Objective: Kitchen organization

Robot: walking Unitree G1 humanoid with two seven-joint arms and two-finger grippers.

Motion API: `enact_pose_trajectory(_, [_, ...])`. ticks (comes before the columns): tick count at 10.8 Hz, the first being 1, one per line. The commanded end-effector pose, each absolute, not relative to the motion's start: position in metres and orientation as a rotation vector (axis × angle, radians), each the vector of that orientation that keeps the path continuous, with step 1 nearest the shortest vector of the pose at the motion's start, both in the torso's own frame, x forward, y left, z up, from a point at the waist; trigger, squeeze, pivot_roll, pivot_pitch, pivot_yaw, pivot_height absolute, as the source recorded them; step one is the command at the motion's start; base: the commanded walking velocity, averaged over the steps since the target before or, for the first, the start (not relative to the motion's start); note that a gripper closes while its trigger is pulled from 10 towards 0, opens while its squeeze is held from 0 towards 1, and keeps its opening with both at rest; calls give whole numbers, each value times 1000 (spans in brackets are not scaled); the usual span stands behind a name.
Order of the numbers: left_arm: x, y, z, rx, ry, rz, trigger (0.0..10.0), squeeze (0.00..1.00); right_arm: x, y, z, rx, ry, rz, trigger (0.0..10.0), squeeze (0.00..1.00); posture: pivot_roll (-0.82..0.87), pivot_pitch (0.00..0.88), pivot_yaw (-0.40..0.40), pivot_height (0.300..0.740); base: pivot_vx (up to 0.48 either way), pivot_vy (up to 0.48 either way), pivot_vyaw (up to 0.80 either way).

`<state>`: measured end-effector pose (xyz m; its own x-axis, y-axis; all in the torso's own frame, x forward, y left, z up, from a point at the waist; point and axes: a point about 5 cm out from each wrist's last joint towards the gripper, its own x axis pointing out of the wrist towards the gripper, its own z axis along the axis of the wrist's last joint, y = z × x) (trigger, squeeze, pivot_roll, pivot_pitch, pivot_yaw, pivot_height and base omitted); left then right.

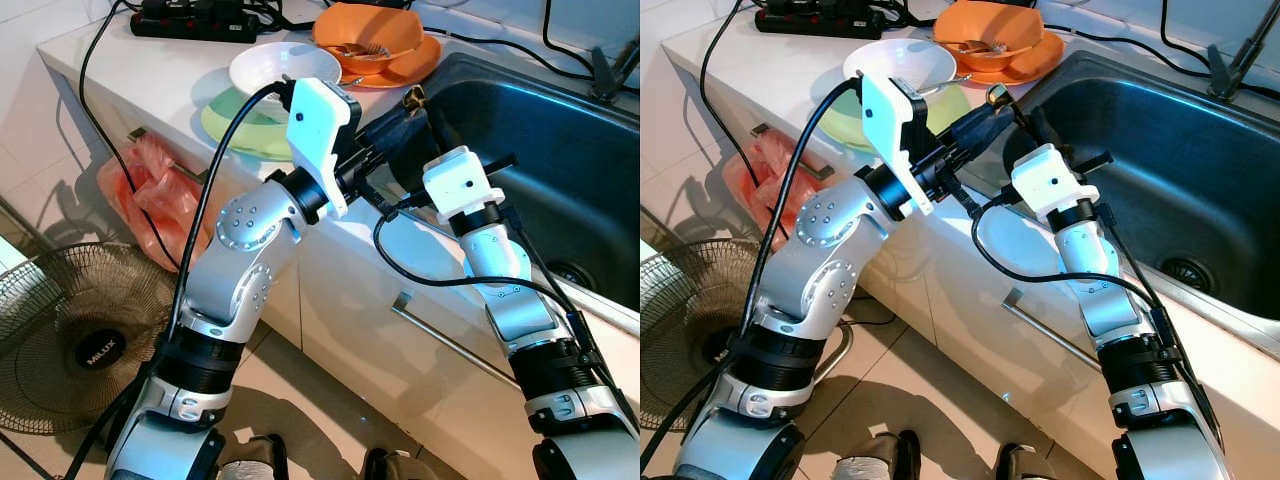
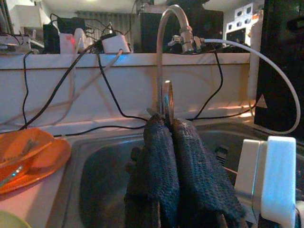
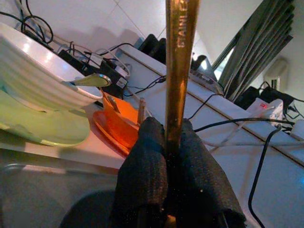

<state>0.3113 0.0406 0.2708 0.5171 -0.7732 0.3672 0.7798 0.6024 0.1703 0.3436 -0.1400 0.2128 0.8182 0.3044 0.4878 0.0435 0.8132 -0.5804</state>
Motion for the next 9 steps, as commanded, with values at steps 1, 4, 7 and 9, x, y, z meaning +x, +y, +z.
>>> enact_pose_trajectory(1, [321, 51, 250, 12, -330, -849, 10000, 0, 343, -144, 222, -588, -643, 122, 0, 0, 50, 162, 28, 740, 0, 0, 0])
enact_pose_trajectory(4, [326, 55, 251, 14, -338, -802, 10000, 1000, 343, -144, 221, -588, -640, 123, 0, 0, 51, 158, 27, 740, 0, 0, 0])
enact_pose_trajectory(7, [327, 58, 255, -6, -361, -782, 10000, 1000, 343, -144, 221, -587, -637, 118, 0, 0, 53, 160, 27, 740, 0, 0, 0])
enact_pose_trajectory(9, [328, 63, 256, 14, -375, -734, 10000, 0, 346, -147, 221, -578, -623, 101, 0, 0, 55, 163, 21, 740, 0, 0, 0])
